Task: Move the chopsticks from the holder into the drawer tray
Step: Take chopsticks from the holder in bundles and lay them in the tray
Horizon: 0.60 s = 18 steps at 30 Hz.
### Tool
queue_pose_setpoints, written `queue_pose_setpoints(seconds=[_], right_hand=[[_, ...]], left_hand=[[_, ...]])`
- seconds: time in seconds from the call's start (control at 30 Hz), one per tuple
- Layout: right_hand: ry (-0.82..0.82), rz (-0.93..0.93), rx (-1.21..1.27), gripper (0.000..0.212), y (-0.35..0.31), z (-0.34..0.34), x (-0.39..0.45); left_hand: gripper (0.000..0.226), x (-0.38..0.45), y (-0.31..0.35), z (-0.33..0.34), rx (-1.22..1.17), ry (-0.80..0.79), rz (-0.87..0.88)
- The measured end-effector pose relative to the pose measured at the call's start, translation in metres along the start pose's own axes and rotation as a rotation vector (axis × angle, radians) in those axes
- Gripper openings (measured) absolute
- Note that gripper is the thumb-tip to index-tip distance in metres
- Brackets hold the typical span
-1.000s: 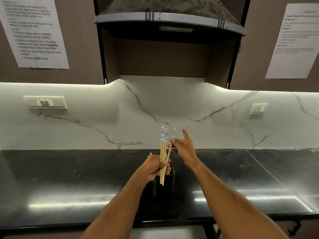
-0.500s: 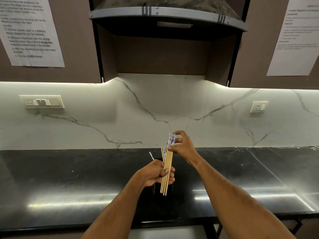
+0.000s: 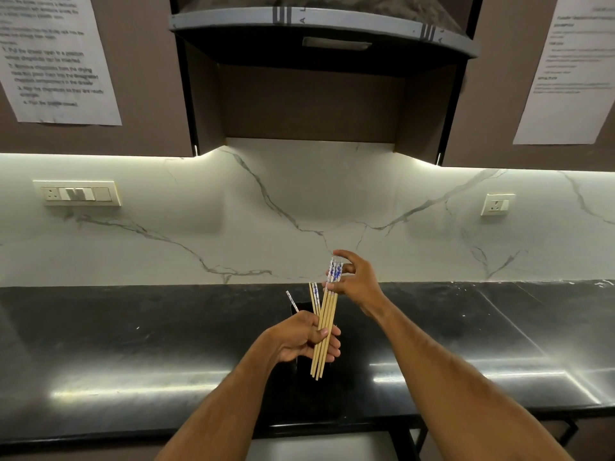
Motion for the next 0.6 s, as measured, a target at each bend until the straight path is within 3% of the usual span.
queue_pose_setpoints(seconds=[0.17,0.3,0.6], right_hand=[[-0.011,-0.012,-0.012,0.073,0.001,0.002,-0.003],[-0.010,-0.021,-0.043,0.086,-0.001,0.005,-0.007],[0.064,0.025,-0.015,0.066,0.007,0.004,-0.015]], left_hand=[[0.027,0.000,-0.003,0.000,0.034,0.002,-0.005],[0.027,-0.002,-0.005,0.000,0.046,-0.013,-0.017],[0.028,-0.010,-0.012,0.000,0.068,-0.026,-0.025]])
Point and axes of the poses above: each hand's wrist, its own x-axis towards the middle knuckle, its own z-axis out of the palm, y = z × x, the point moved 7 cm from there along x, towards the middle knuckle, and after that the axes turned 6 degrees about x, right-handed, at the moved point
